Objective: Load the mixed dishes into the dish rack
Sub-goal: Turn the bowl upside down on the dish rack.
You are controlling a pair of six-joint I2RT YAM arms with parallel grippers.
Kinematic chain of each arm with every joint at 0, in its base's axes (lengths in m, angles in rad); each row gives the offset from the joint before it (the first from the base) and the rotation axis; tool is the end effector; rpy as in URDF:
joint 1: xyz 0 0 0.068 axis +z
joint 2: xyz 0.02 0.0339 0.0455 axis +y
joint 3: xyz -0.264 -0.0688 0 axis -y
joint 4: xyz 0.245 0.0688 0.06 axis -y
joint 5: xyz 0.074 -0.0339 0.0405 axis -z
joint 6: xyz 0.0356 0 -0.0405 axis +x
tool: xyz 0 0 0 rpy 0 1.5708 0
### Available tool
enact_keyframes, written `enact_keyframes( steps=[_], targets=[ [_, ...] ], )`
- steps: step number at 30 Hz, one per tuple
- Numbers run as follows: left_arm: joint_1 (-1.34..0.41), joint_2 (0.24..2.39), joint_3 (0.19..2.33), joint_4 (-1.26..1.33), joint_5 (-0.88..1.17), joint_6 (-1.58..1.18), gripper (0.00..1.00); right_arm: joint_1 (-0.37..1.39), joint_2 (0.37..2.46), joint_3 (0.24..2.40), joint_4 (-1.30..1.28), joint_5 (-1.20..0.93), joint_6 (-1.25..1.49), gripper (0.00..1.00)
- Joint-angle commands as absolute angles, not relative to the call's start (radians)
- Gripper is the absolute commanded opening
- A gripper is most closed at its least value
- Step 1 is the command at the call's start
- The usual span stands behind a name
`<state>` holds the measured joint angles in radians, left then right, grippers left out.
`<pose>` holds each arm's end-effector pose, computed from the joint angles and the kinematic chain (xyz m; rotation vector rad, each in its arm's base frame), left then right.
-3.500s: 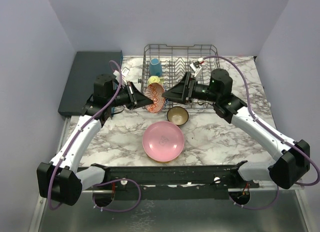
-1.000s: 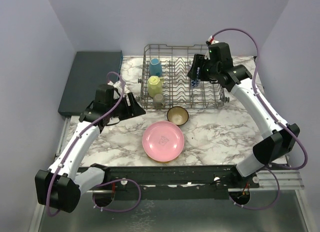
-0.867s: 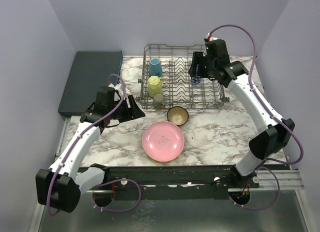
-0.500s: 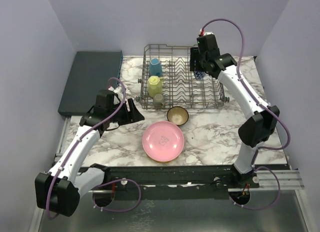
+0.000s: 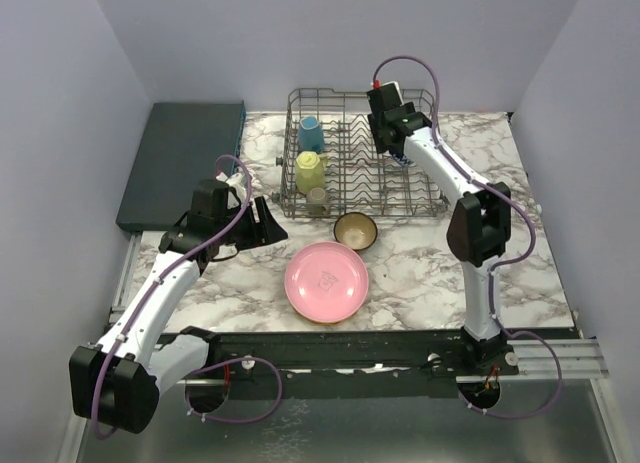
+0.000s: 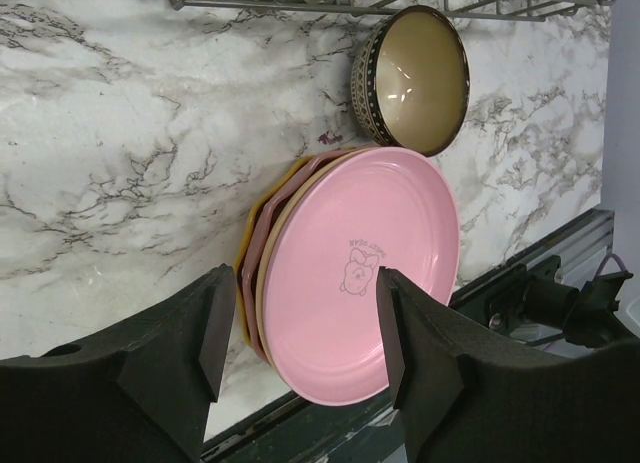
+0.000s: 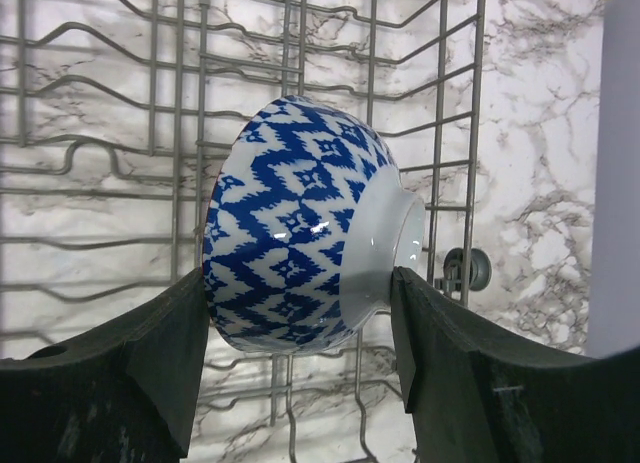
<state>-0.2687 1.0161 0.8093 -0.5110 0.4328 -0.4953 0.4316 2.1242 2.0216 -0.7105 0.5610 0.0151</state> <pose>0.2015 -0.0710 0.2764 -0.0325 2.3694 -0.8804 0.4441 0.1837 0.2970 -0.2132 2.2596 -0.4347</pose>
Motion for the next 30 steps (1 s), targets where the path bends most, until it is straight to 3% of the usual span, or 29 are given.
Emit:
enact_keyframes(
  steps=[1,30],
  targets=[
    [-0.273,1.002,0.800,-0.500,0.398,-0.474,0.64,0.426,2.187,2.081,-0.605,0.684,-0.093,0.21],
    [-0.273,1.034,0.806,-0.512,0.367,-0.468,0.64,0.390,2.442,2.206,-0.368,0.837,-0.343,0.18]
  ],
)
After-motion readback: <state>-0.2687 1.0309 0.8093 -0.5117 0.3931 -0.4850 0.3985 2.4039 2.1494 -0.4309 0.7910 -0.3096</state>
